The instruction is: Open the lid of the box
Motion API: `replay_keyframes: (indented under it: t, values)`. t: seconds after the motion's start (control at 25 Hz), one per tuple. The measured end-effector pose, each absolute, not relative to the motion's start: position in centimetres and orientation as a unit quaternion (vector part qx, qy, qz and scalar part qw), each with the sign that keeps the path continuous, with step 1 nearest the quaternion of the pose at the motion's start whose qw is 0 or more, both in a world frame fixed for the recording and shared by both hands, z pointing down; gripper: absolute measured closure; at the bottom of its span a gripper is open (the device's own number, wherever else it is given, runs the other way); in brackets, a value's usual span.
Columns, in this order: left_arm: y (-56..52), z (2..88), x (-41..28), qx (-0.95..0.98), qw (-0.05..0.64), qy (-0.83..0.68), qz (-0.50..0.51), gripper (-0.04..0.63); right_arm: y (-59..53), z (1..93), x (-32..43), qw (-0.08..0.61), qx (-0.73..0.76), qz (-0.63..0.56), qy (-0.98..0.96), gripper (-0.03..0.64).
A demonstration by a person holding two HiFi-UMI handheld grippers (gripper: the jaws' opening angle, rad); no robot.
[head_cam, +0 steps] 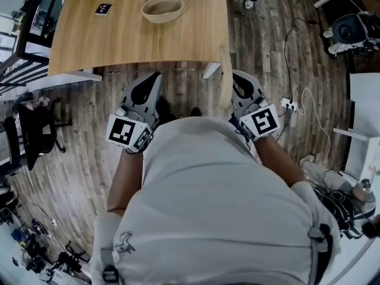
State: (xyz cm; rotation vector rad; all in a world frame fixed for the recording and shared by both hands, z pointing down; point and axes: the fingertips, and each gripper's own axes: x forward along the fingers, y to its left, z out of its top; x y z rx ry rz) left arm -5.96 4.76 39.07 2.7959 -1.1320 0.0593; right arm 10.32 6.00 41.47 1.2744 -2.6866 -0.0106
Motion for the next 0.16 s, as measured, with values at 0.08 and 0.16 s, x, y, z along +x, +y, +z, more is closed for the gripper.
replay_keyframes:
  t: [0.08,0.16]
  values:
    - [4.77,39.13,-5.92,0.925,0.062,-0.375,0.021,0.589,5.96,41.51,10.45,0.083,0.429,-0.001,-0.9,0.577]
    - [4.78,39.22,-5.81,0.925,0.061,-0.376,0.021,0.589,5.9,41.57,10.66,0.08,0.432,0.003,-0.898,0.577]
